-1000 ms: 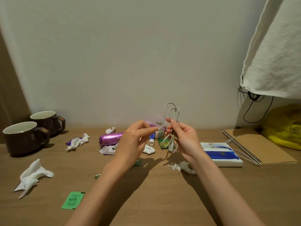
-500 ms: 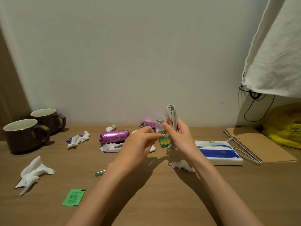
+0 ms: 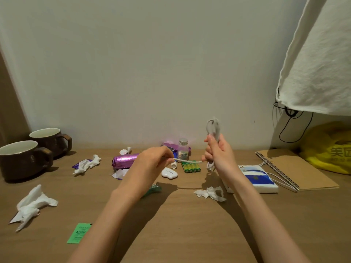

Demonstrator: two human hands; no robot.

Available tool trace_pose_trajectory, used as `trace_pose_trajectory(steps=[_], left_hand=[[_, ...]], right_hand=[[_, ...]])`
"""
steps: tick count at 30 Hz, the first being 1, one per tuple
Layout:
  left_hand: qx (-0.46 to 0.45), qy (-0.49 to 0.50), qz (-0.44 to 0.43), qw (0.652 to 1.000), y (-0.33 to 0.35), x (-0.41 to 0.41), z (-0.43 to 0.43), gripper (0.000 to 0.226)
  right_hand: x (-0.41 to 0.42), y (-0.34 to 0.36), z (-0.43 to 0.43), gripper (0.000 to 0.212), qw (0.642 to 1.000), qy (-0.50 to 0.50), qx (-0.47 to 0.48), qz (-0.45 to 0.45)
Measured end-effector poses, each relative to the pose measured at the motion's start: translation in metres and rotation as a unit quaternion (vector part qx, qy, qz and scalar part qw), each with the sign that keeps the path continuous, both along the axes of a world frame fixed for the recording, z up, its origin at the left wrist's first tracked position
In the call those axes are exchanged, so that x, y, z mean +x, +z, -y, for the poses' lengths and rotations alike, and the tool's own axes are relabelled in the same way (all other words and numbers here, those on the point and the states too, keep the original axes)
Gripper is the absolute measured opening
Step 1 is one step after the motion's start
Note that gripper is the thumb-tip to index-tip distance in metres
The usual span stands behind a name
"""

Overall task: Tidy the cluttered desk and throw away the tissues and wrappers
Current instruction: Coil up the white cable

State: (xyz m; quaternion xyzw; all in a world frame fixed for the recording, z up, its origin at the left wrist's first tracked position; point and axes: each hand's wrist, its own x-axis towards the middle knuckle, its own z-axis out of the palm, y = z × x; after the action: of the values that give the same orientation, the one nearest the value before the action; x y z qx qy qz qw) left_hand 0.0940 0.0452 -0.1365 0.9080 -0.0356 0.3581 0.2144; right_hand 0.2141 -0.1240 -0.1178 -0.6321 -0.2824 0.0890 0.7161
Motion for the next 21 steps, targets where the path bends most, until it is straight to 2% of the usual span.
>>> trace_pose_trajectory(steps=[3,7,11,15,21], left_hand=[[0.084,-0.011,0.016,0.996,-0.001,0.0,0.006,0.01],[0.179,0.02,0.06,0.982,0.0,0.002,0.013,0.014],[0.21,0.041,0.076,0.974,-0.003,0.006,0.013,0.014],[0.22,0.004,0.037,0.975,-0.002,0.008,0.013,0.014],[0.185,-0.011,-0.032,0.982,-0.012,0.008,0.013,0.016]], right_hand=[[-0.005,-0.004,-0.006,0.021,0.986,-0.016,-0.127,0.106],[-0.012,-0.011,-0.007,0.02,0.922,-0.009,-0.282,0.267],[-0.013,-0.007,-0.002,0.02,0.891,0.022,-0.342,0.298],[-0.014,-0.009,-0.002,0.019,0.859,0.04,-0.389,0.331],[-0.021,-0.004,-0.002,0.015,0.841,0.093,-0.427,0.318]])
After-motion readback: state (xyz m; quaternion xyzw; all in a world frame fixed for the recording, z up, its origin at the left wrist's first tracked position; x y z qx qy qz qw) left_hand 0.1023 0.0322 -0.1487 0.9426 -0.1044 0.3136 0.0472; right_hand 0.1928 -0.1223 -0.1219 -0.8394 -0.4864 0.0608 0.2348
